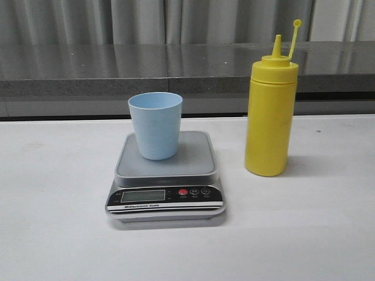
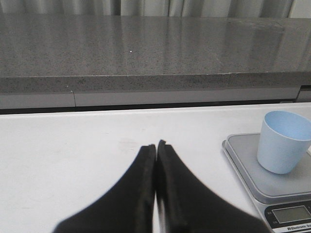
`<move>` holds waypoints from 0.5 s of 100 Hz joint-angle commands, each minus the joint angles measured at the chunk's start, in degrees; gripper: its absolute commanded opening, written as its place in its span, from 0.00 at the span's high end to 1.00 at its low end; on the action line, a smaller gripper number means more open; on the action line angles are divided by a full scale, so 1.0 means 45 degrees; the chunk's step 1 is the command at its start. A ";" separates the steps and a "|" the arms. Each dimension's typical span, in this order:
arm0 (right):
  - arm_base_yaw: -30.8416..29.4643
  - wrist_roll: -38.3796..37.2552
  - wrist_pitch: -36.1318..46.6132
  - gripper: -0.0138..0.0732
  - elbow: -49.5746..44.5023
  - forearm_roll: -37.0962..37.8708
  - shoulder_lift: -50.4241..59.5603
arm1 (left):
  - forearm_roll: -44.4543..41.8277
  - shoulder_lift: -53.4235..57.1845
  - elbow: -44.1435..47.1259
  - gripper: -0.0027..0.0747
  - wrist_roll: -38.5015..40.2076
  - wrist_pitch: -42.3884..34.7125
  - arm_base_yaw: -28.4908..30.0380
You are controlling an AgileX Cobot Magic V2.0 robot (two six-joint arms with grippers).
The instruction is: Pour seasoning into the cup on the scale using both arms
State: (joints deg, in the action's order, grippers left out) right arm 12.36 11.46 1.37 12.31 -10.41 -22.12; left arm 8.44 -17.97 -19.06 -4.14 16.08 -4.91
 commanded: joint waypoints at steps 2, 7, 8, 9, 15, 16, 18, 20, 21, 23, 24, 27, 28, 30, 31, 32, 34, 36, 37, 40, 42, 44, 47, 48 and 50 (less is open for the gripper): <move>-0.0069 0.0149 0.0910 0.92 0.0381 0.0101 -0.0062 | 0.0024 -0.0088 -0.0337 0.99 -0.0015 -0.0903 0.0024; -0.0069 0.0149 0.0910 0.91 0.0381 0.0101 -0.0062 | 0.0024 -0.0088 -0.0337 0.99 -0.0015 -0.0903 0.0024; -0.0069 0.0149 0.0910 0.91 0.0381 0.0101 -0.0062 | 0.0024 -0.0088 -0.0337 0.99 -0.0015 -0.0903 0.0024; -0.0069 0.0149 0.0910 0.92 0.0381 0.0101 -0.0062 | 0.0024 -0.0088 -0.0337 0.99 -0.0015 -0.0903 0.0024; -0.0069 0.0149 0.0910 0.92 0.0381 0.0101 -0.0062 | 0.0024 -0.0088 -0.0337 0.99 -0.0015 -0.0903 0.0024; -0.0069 0.0149 0.0910 0.92 0.0381 0.0101 -0.0062 | 0.0024 -0.0088 -0.0337 0.99 -0.0015 -0.0903 0.0024; -0.0069 0.0149 0.0910 0.92 0.0381 0.0101 -0.0062 | 0.0024 -0.0088 -0.0337 0.99 -0.0015 -0.0903 0.0024; -0.0069 0.0149 0.0898 0.92 0.0381 0.0101 -0.0062 | 0.0024 -0.0088 -0.0337 0.99 -0.0015 -0.0903 0.0024; -0.0069 0.0149 0.0898 0.92 0.0381 0.0101 -0.0062 | 0.0024 -0.0088 -0.0337 0.99 -0.0015 -0.0903 0.0024; -0.0069 0.0149 0.0898 0.92 0.0381 0.0101 -0.0062 | 0.0024 -0.0088 -0.0337 0.99 -0.0015 -0.0903 0.0024; -0.0069 0.0149 0.0898 0.92 0.0381 0.0101 -0.0062 | 0.0024 -0.0088 -0.0337 0.99 -0.0015 -0.0903 0.0024; -0.0069 0.0149 0.0898 0.92 0.0381 0.0101 -0.0062 | 0.0024 -0.0088 -0.0337 0.99 -0.0015 -0.0903 0.0024; -0.0069 0.0149 0.0898 0.92 0.0381 0.0101 -0.0062 | 0.0024 -0.0088 -0.0337 0.99 -0.0015 -0.0903 0.0024; -0.0069 0.0149 0.0898 0.92 0.0381 0.0101 -0.0062 | 0.0024 -0.0088 -0.0337 0.99 -0.0015 -0.0903 0.0024; -0.0069 0.0149 0.0898 0.92 0.0381 0.0101 -0.0062 | 0.0024 -0.0088 -0.0337 0.99 -0.0015 -0.0903 0.0024; -0.0069 0.0149 0.0898 0.92 0.0381 0.0101 -0.0062 | 0.0024 -0.0088 -0.0337 0.99 -0.0015 -0.0903 0.0024; -0.0069 0.0149 0.0898 0.92 0.0381 0.0101 -0.0062 | 0.0024 -0.0088 -0.0337 0.99 -0.0015 -0.0903 0.0024; -0.0069 0.0149 0.0898 0.92 0.0381 0.0101 -0.0062 | 0.0024 -0.0088 -0.0337 0.99 -0.0015 -0.0903 0.0024; -0.0069 0.0149 0.0898 0.92 0.0381 0.0101 -0.0062 | 0.0024 -0.0088 -0.0337 0.99 -0.0015 -0.0903 0.0024; -0.0069 0.0149 0.0898 0.92 0.0381 0.0101 -0.0062 | 0.0024 -0.0088 -0.0337 0.99 -0.0015 -0.0903 0.0024; -0.0069 0.0149 0.0898 0.92 0.0381 0.0101 -0.0062 | 0.0024 -0.0088 -0.0337 0.99 -0.0015 -0.0903 0.0024; -0.0069 0.0149 0.0898 0.92 0.0381 0.0101 -0.0062 | 0.0024 -0.0088 -0.0337 0.99 -0.0015 -0.0903 0.0024; -0.0069 0.0149 0.0898 0.92 0.0381 0.0101 -0.0062 | 0.0024 -0.0088 -0.0337 0.99 -0.0015 -0.0903 0.0024; -0.0069 0.0149 0.0898 0.92 0.0381 0.0101 -0.0062 | 0.0024 -0.0088 -0.0337 0.99 -0.0015 -0.0903 0.0024; -0.0069 0.0149 0.0898 0.92 0.0381 0.0101 -0.0062 | 0.0024 -0.0088 -0.0337 0.99 -0.0015 -0.0903 0.0024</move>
State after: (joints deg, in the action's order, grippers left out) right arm 12.36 11.46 1.25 12.31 -10.28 -22.12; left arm 8.44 -17.97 -19.06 -4.14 16.08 -4.91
